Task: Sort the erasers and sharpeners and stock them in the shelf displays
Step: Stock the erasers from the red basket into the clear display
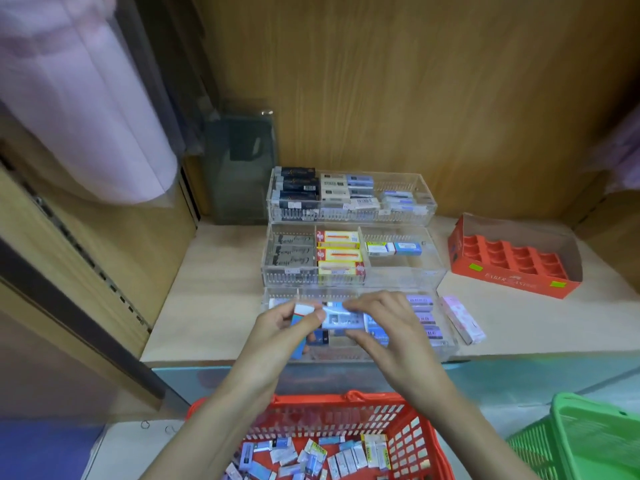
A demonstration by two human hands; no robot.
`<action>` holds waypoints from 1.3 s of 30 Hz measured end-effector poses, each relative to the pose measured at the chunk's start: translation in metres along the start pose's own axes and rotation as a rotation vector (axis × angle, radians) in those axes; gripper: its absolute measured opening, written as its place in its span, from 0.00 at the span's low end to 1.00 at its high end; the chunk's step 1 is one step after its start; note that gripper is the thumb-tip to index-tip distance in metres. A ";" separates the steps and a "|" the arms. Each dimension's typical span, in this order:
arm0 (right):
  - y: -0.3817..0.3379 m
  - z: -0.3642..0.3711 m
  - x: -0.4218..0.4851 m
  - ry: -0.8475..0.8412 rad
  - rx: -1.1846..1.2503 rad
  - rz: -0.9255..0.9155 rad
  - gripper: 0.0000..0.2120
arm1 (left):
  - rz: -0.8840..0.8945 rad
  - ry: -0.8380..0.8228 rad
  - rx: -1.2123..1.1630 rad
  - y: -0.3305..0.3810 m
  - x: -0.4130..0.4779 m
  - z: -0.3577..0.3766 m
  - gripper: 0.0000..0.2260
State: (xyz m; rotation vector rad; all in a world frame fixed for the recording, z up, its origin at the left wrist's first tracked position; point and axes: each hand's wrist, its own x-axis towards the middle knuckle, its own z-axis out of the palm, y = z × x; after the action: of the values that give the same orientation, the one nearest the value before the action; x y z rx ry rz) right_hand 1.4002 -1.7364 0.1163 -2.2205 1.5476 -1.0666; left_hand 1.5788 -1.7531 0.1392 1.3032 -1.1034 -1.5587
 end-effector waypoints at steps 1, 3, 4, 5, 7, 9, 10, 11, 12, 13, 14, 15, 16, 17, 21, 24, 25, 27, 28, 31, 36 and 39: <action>0.002 0.002 0.003 0.002 0.008 0.004 0.11 | -0.017 0.024 -0.058 0.001 0.002 0.000 0.05; 0.008 0.003 0.014 0.014 0.055 0.050 0.11 | -0.032 0.058 -0.198 0.009 0.010 0.000 0.07; 0.012 0.001 0.022 0.027 0.075 0.078 0.11 | -0.021 0.067 -0.237 0.015 0.016 0.000 0.08; 0.017 -0.002 0.032 0.053 0.082 0.096 0.11 | 0.000 0.067 -0.258 0.022 0.022 -0.001 0.09; 0.031 -0.012 0.061 0.121 0.047 0.126 0.11 | 0.049 0.045 -0.279 0.036 0.036 -0.003 0.09; 0.044 -0.026 0.096 0.178 -0.011 0.157 0.09 | 0.078 0.023 -0.262 0.045 0.050 -0.004 0.08; 0.050 -0.033 0.115 0.205 -0.040 0.161 0.09 | 0.091 0.023 -0.233 0.047 0.056 -0.004 0.07; 0.055 -0.039 0.134 0.226 -0.061 0.162 0.08 | 0.109 0.038 -0.197 0.047 0.062 -0.004 0.07; 0.059 -0.043 0.151 0.239 -0.077 0.171 0.08 | 0.127 0.068 -0.163 0.045 0.067 -0.005 0.06; 0.065 -0.044 0.166 0.236 -0.084 0.199 0.08 | 0.146 0.103 -0.141 0.043 0.072 -0.006 0.06; 0.069 -0.044 0.180 0.215 -0.088 0.248 0.08 | 0.157 0.144 -0.135 0.040 0.077 -0.008 0.06; 0.073 -0.042 0.191 0.189 -0.079 0.297 0.09 | 0.161 0.176 -0.137 0.038 0.080 -0.009 0.06; 0.078 -0.038 0.200 0.159 -0.066 0.339 0.09 | 0.151 0.201 -0.136 0.035 0.082 -0.011 0.06; 0.081 -0.035 0.208 0.126 -0.067 0.367 0.10 | 0.141 0.216 -0.132 0.033 0.083 -0.013 0.06; 0.088 -0.029 0.223 0.037 -0.219 0.364 0.10 | 0.109 0.211 -0.127 0.021 0.085 -0.022 0.07; 0.092 -0.030 0.225 -0.028 -0.220 0.403 0.07 | 0.102 0.184 -0.213 0.017 0.083 -0.024 0.04; 0.093 -0.030 0.225 -0.035 -0.210 0.412 0.06 | 0.104 0.173 -0.223 0.015 0.083 -0.025 0.11; 0.093 -0.033 0.225 -0.061 -0.162 0.408 0.08 | 0.110 0.166 -0.235 0.013 0.083 -0.025 0.12; 0.094 -0.037 0.223 -0.099 -0.146 0.390 0.10 | 0.102 0.159 -0.223 0.013 0.083 -0.025 0.08; 0.094 -0.054 0.218 -0.252 -0.237 0.321 0.16 | 0.103 0.145 -0.183 0.013 0.083 -0.025 0.06; 0.089 -0.066 0.220 -0.430 -0.377 0.242 0.17 | 0.107 0.139 -0.208 0.014 0.085 -0.024 0.06; 0.091 -0.062 0.220 -0.390 -0.364 0.235 0.18 | 0.120 0.148 -0.211 0.012 0.087 -0.021 0.06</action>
State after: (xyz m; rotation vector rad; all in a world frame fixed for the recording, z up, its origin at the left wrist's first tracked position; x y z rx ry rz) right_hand 1.3318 -1.9567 0.2036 -2.2100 1.8630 -0.2777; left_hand 1.5877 -1.8416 0.1243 1.1681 -0.8826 -1.4238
